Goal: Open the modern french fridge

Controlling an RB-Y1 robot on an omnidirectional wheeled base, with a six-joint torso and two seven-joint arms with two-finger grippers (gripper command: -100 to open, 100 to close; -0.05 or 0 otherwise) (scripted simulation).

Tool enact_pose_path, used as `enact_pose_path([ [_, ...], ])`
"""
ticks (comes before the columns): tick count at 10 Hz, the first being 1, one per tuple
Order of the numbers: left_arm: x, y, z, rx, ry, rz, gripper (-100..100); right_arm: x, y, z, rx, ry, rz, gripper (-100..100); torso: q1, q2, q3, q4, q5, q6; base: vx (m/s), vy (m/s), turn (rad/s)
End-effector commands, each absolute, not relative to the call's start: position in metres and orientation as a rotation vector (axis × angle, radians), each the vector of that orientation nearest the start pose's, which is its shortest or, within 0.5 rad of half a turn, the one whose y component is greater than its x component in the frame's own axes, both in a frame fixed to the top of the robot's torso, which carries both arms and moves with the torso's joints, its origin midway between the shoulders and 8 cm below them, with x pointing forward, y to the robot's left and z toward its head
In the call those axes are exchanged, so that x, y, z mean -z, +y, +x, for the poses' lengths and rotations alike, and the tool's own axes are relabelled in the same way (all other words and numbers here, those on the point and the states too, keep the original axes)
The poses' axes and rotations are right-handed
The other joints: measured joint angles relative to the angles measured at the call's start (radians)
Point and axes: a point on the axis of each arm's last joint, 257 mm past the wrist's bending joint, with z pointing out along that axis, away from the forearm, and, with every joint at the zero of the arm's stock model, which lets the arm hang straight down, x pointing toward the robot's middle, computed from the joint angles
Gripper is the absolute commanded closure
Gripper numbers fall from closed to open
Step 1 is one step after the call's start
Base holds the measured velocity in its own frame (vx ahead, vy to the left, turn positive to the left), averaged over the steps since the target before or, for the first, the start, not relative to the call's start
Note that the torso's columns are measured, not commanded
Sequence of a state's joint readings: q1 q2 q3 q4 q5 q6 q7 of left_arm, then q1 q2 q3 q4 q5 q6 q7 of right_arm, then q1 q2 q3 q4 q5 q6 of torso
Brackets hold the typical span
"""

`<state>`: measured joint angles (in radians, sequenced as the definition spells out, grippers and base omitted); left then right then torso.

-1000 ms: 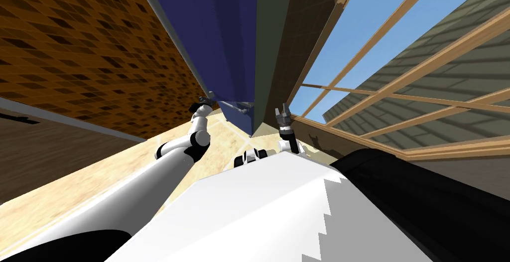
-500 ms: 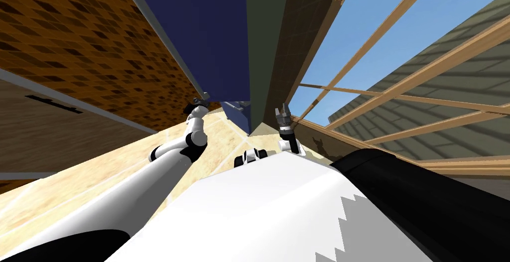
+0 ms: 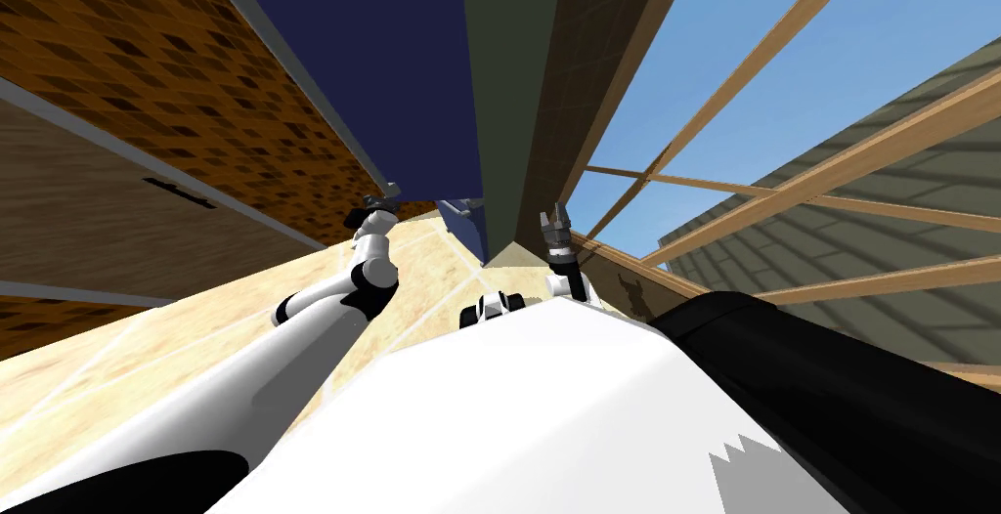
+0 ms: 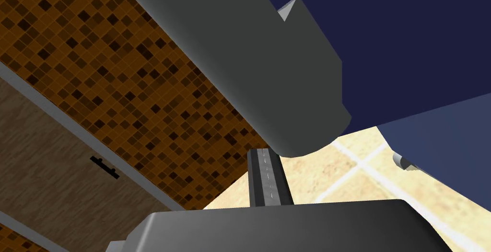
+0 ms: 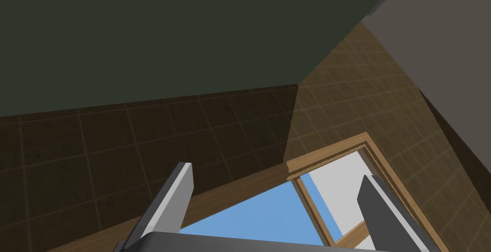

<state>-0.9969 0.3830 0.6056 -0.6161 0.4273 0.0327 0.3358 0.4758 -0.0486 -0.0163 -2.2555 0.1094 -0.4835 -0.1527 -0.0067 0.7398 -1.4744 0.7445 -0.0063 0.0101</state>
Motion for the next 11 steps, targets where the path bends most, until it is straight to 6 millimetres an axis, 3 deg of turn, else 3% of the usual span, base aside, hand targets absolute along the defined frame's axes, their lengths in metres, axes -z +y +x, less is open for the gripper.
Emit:
enact_pose_path([
  [1,0.007,0.483,0.724,1.65,0.242,-1.73,100,-0.017,-0.266,0.355,-1.361,0.693,0.631,0,-0.004,0.0,-0.001,0.0,-0.001,0.0,-0.012,-0.262,0.146],
  [3,0.002,0.51,0.715,1.626,0.202,-1.716,100,-0.017,-0.266,0.355,-1.362,0.693,0.631,0,-0.011,0.007,0.004,0.0,-0.002,-0.003,-0.069,-0.347,0.186],
  [4,0.002,0.51,0.715,1.626,0.202,-1.716,100,-0.017,-0.266,0.355,-1.362,0.693,0.631,0,-0.011,0.009,0.006,0.001,-0.002,-0.002,-0.077,-0.226,0.115],
  [5,-0.004,0.536,0.704,1.602,0.163,-1.702,100,-0.017,-0.266,0.355,-1.361,0.693,0.631,0,-0.006,0.007,0.005,0.002,-0.003,0.004,-0.076,-0.299,0.17],
  [6,-0.003,0.533,0.708,1.605,0.178,-1.731,-100,-0.017,-0.266,0.355,-1.362,0.693,0.631,0,-0.01,0.006,0.003,0.002,-0.004,-0.002,-0.041,-0.182,0.194],
  [8,-0.011,0.536,0.708,1.61,0.177,-1.736,-100,-0.017,-0.267,0.355,-1.361,0.694,0.631,0,0.002,-0.005,-0.004,-0.001,-0.001,0.008,0.008,0.041,0.057],
  [11,-0.023,0.542,0.708,1.617,0.176,-1.743,-100,-0.017,-0.267,0.355,-1.361,0.694,0.631,0,-0.01,-0.003,-0.002,-0.002,-0.003,0.001,0.027,0.015,-0.009],
])
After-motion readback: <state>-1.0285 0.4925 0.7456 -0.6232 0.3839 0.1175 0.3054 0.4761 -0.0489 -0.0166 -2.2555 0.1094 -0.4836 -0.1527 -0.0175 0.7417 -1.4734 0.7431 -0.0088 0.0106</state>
